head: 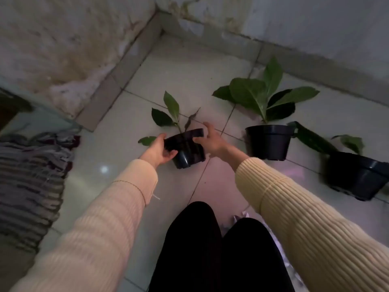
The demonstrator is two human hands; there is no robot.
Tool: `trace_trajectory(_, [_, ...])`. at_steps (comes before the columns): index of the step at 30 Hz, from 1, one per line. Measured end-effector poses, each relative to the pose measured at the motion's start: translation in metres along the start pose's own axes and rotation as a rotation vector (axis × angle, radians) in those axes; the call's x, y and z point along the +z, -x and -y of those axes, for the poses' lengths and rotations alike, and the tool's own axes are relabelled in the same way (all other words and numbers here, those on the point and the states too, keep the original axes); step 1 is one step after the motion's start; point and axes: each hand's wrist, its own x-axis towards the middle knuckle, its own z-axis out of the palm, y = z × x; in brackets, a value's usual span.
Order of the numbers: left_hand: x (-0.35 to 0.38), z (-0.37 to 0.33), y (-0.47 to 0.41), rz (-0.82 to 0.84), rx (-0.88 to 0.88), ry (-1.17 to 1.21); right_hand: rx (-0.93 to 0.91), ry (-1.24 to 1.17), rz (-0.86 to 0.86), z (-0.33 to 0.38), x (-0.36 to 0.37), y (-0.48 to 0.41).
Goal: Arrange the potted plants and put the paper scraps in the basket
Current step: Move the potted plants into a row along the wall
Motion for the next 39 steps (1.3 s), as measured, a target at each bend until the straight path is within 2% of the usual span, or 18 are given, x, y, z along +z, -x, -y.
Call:
trace_trajectory(6, [0.001,0.007,-0.011,0.006,0.003,0.004,0.005,0.164,0.030,-0.003,0.017,-0.018])
trace_trajectory(13, [-0.004,0.016,-0.005,0.097,0.043,0.015,-0.041,0.025,-0.085,-0.024,0.013,0.002])
trace_trajectory(20, [-0.013,0.039,0.010,0.157,0.082,-0.050,0.046,0.004,-0.183,-0.037,0.019,0.030])
trace_trajectory(29, [-0.041,0.072,0.012,0.222,0.128,0.072,0.117,0.016,-0.079,-0.039,0.034,0.048])
trace_trajectory(32, [-0.046,0.083,0.007,0.185,0.150,0.111,0.167,0.050,-0.008,-0.044,0.035,0.050])
trace_trajectory(39, [-0.055,0.098,-0.003,0.158,0.162,0.150,0.165,0.091,0.035,-0.056,0.036,0.050])
